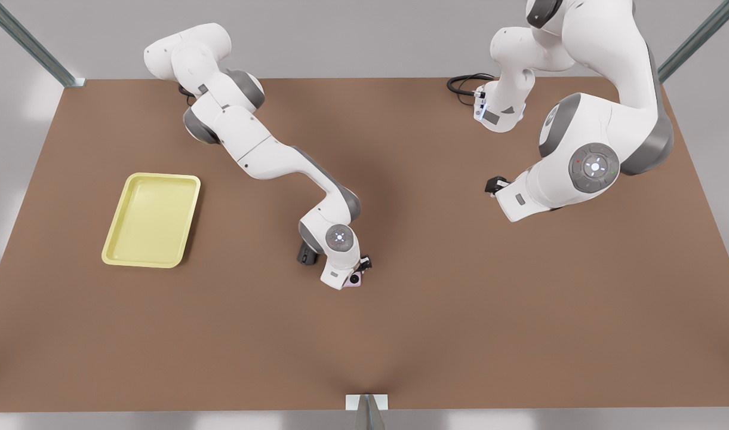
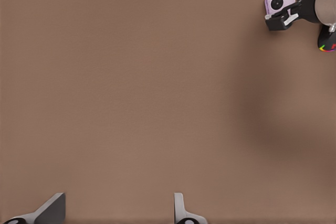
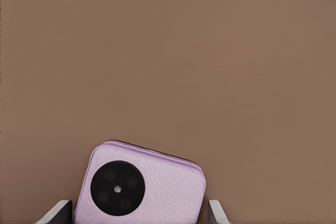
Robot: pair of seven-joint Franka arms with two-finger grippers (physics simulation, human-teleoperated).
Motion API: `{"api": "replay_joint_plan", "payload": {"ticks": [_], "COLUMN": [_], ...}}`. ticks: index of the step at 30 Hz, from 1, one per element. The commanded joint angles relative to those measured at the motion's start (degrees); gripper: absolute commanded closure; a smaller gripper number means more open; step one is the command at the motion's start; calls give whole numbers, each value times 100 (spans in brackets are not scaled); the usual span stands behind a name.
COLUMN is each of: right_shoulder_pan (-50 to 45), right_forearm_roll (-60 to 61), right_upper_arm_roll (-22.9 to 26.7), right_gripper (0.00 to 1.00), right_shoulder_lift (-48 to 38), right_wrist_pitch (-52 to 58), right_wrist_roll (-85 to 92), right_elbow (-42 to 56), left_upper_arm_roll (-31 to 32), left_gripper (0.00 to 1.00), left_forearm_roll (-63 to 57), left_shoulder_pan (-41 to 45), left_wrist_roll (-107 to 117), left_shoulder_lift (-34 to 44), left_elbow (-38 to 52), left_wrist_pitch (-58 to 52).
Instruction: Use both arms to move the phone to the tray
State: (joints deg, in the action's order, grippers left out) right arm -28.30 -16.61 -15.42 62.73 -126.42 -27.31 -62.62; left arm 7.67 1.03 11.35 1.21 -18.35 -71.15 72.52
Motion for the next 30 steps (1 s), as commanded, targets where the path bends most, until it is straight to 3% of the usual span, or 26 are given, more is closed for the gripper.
{"api": "replay_joint_plan", "payload": {"ticks": [1,5,11,18,22,24,27,28,30], "right_shoulder_pan": [0,0,0,597,1907,2917,3875,4236,4992], "right_forearm_roll": [8,8,35,61,96,96,96,96,114], "right_upper_arm_roll": [-5,74,74,4,-180,-611,-725,-743,-752], "right_gripper": [4,4,23,21,21,21,23,23,24], "right_shoulder_lift": [11,20,-33,-973,-2651,-3363,-4312,-4787,-5095], "right_wrist_pitch": [-23,-32,3,565,144,-419,-709,-1463,-1676], "right_wrist_roll": [358,367,358,437,455,912,1684,2150,3047], "right_elbow": [4,13,30,-321,-2860,-4144,-5268,-6077,-6526], "left_upper_arm_roll": [-2,7,16,24,24,24,33,24,24], "left_gripper": [0,0,0,0,0,0,0,0,0], "left_forearm_roll": [-15,-33,-33,-15,-7,2,-7,-7,-33], "left_shoulder_pan": [-1,7,51,69,157,192,236,236,236], "left_wrist_roll": [-33,-33,-25,-16,2,2,2,2,-7], "left_shoulder_lift": [7,7,-2,7,7,7,-2,-2,-2], "left_elbow": [-4,5,-13,-30,-30,-39,-39,-39,-39], "left_wrist_pitch": [-2,-10,-10,-10,-10,-28,-37,-37,-19]}}
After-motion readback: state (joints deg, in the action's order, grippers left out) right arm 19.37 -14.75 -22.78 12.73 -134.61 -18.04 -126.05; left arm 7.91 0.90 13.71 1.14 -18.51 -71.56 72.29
